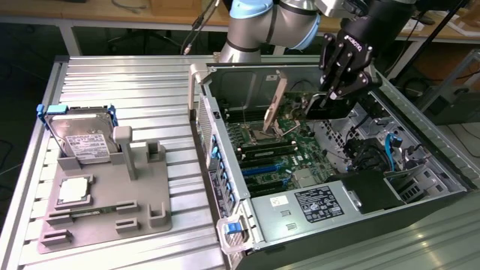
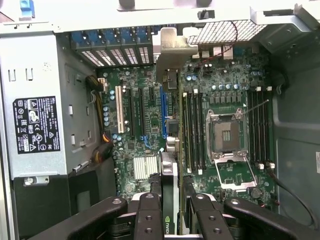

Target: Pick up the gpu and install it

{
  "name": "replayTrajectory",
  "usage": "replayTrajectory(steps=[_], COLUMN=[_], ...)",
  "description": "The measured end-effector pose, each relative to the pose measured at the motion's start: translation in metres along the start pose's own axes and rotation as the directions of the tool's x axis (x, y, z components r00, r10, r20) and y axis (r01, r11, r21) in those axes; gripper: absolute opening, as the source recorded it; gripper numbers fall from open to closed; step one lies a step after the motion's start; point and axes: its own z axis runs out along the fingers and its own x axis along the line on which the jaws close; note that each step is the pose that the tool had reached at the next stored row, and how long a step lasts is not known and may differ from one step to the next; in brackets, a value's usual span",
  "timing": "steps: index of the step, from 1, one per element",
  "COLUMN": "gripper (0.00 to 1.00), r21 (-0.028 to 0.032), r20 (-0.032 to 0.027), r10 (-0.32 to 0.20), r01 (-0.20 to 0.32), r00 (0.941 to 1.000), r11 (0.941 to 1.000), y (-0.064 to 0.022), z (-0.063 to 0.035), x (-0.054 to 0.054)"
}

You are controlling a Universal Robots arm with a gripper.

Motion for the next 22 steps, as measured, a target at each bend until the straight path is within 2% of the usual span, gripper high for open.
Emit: replayTrajectory(steps=[22], gripper=[0.27], r21=[0.0000], r20=[0.0000], r10=[0.000], r01=[0.000], r00=[1.0000], r11=[1.0000], y=[-0.0006], z=[0.0139], x=[0.000])
